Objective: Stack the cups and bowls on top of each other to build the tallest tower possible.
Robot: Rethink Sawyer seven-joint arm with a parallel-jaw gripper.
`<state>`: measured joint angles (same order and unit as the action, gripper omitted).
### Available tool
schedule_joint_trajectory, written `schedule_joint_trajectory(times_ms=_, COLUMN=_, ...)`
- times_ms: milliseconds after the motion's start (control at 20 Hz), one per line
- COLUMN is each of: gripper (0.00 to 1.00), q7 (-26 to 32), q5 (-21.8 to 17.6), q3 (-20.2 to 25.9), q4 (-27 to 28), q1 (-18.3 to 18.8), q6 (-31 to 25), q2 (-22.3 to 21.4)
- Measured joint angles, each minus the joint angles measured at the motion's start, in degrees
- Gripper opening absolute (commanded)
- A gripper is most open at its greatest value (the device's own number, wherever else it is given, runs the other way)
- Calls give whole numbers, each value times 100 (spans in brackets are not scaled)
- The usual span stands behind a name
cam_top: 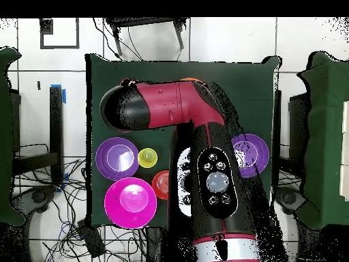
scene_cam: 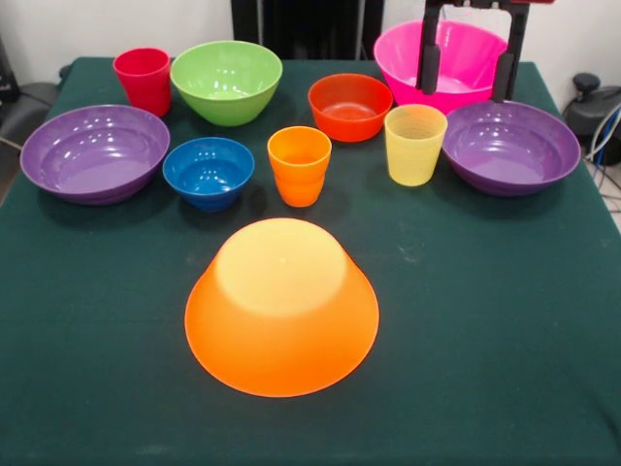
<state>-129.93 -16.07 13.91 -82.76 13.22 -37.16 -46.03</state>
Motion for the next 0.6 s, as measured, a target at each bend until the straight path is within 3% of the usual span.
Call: schedule_joint_trajectory(times_ms=600, gripper=100, q7=0, q5=-8, q3=-1, q4=94, q1=172, q6=-307, q2=-133)
